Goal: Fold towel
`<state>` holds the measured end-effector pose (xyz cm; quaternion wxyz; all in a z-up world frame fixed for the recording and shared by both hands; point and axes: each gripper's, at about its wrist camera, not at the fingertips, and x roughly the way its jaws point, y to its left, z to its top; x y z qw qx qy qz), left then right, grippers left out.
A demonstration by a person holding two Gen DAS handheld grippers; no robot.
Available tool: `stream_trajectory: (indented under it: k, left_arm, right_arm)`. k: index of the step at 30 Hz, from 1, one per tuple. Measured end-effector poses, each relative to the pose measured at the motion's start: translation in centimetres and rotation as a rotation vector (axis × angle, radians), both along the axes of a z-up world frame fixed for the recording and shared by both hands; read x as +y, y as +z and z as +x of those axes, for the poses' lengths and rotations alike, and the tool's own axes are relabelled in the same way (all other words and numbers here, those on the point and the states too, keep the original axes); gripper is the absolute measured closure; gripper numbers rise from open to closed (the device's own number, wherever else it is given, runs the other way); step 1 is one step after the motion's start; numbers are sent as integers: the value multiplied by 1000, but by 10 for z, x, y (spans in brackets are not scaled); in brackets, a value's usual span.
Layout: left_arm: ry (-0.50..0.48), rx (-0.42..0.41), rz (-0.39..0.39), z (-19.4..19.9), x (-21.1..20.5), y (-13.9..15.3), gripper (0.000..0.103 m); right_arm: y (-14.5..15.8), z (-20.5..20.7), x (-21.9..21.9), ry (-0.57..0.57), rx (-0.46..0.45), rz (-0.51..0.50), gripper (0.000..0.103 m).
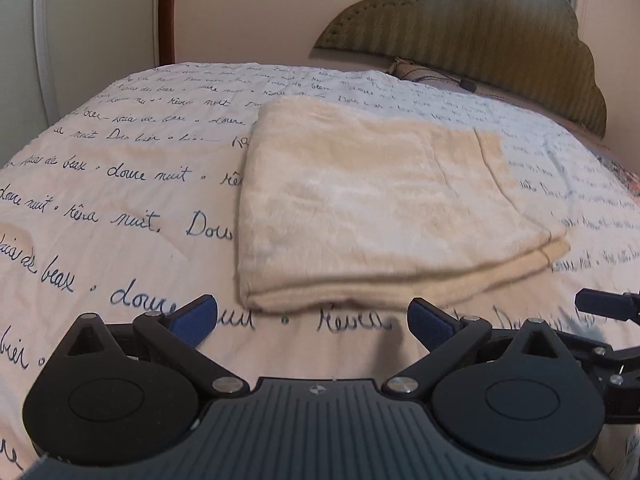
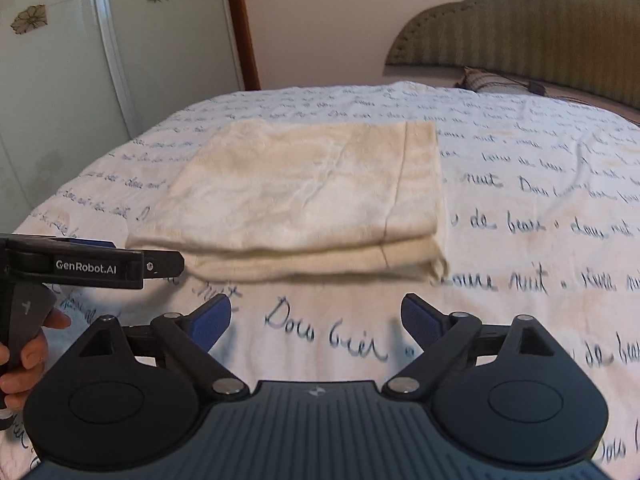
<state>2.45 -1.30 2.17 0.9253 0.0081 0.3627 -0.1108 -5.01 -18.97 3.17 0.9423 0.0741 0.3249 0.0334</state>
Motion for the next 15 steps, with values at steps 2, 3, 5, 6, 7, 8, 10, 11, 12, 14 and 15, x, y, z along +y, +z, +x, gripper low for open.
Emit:
stream_trajectory:
  k: [2,3,5,6,7,8,10,11,12,14,15]
  left_arm:
    - [-7,10,-2,-6,1,-3,1]
    - [-9,11,-3,-9,1,-4,1]
    - [-13,10,7,-14,1,-5,1]
    - [-17,10,14,-16,0,-5,1]
    - [-22,9,21,-18,0,-6,1]
    - [-26,7,29,-19,-1,-6,1]
    - [-31,3,44,-22,-3,-7,1]
    - [-31,1,52,-22,-4,-8,0]
    - [-30,-3,61,-23,-5,-9,0]
    - [-27,-7,73,-24,-7,-11,0]
    - [-26,-11,78,-24,-8,-12,0]
  right_arm:
    - [0,-5,3,-14,27,5,10]
    - [0,-7,5,-16,40,4,10]
    - [2,-13,11,-2,59,-12,10]
    - [3,-16,16,13,61,-33,10]
    - [5,-20,20,25,58,-58,10]
    - [7,-23,24,36,55,-83,10]
    - [9,-27,30,61,39,-102,10]
    - [9,-26,30,71,33,-91,10]
    - [8,-24,29,71,32,-74,10]
    - [3,-17,25,41,35,-55,10]
    - [-1,-12,23,23,37,-49,10]
